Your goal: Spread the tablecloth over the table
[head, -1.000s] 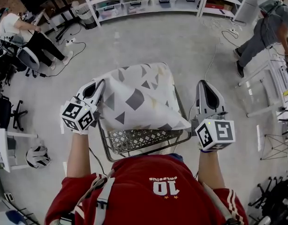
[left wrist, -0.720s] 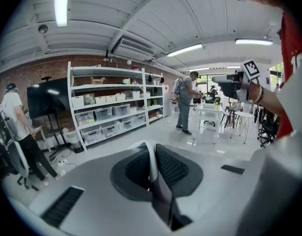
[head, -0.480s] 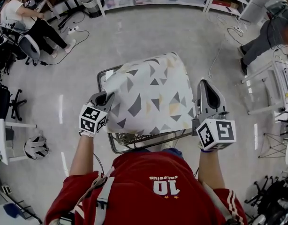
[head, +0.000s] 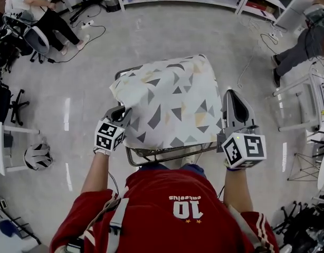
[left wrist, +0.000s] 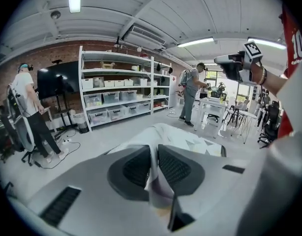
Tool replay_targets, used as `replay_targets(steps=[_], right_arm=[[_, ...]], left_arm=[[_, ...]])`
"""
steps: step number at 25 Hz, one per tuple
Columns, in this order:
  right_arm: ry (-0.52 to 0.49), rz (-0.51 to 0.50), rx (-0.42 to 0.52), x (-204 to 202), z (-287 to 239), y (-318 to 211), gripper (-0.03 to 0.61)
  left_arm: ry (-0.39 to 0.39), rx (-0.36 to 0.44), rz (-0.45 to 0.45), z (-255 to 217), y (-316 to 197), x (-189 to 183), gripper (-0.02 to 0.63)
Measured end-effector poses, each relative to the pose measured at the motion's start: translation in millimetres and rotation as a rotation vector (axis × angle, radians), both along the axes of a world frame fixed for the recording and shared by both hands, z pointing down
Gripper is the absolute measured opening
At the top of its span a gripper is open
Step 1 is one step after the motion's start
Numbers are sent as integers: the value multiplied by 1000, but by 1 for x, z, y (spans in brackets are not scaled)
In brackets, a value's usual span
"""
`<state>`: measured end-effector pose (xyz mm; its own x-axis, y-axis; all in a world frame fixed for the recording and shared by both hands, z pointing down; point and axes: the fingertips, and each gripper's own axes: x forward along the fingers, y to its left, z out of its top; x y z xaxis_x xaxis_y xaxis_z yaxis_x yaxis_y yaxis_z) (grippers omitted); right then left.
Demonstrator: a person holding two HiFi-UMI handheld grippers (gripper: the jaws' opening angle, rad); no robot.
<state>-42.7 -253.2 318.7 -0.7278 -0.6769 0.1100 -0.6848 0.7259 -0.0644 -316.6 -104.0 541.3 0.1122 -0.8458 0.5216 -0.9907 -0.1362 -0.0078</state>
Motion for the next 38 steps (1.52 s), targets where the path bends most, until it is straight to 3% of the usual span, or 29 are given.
replay_targets(steps=[6, 10, 16, 22, 30, 38], right_arm=[[16, -27, -6, -14, 6, 17, 17], [18, -34, -16, -19, 13, 24, 17], [8, -49, -21, -34, 14, 37, 17], [-4, -51, -6, -35, 20, 47, 17], [-23, -54, 61, -44, 12, 51, 16], [-58, -96, 95, -62, -11, 63, 17]], left_arm=[[-15, -48, -99, 30, 33, -26, 55], [8, 25, -191, 9, 52, -54, 49], [-3, 86, -207, -19, 60, -70, 49], [-12, 219, -207, -64, 65, -59, 49], [-32, 444, -254, -162, 71, -68, 49], [-84, 551, -263, -230, 63, -52, 51]])
